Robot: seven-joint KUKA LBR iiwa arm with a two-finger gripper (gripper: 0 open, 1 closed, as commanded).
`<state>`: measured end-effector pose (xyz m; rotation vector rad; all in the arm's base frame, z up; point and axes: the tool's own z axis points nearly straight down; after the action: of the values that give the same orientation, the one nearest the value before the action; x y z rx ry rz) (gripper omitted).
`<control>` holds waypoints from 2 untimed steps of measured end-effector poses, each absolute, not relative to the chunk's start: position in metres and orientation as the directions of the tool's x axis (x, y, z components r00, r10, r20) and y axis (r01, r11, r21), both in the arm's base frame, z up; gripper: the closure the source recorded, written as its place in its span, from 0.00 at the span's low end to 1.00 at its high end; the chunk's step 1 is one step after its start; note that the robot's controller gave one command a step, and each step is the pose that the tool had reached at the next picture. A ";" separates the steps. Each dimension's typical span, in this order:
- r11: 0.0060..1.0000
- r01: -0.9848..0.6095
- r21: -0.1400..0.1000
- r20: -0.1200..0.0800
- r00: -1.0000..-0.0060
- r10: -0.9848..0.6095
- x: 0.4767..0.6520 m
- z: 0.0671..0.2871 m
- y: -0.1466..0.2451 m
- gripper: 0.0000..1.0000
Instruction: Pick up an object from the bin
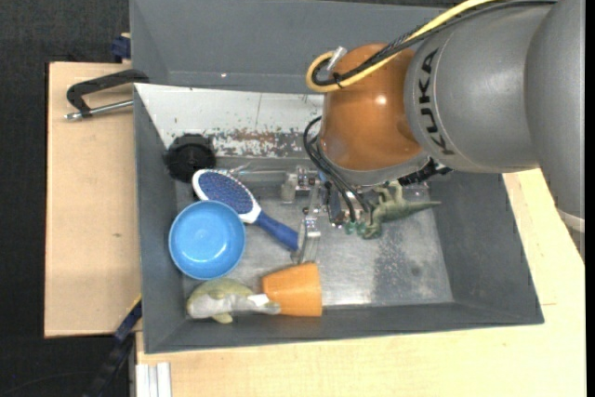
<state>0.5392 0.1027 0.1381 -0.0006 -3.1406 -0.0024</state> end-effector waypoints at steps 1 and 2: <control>0.978 -0.208 0.002 -0.018 -0.978 -0.208 0.550 0.073 0.108 0.00; 0.861 -0.509 -0.005 -0.020 -0.860 -0.509 0.499 0.074 0.106 0.00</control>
Offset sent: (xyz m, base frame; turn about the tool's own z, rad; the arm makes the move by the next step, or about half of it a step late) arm 0.0057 0.0026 -0.0681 -0.2098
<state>0.4995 0.1063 0.0744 0.8350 -3.0500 -0.0013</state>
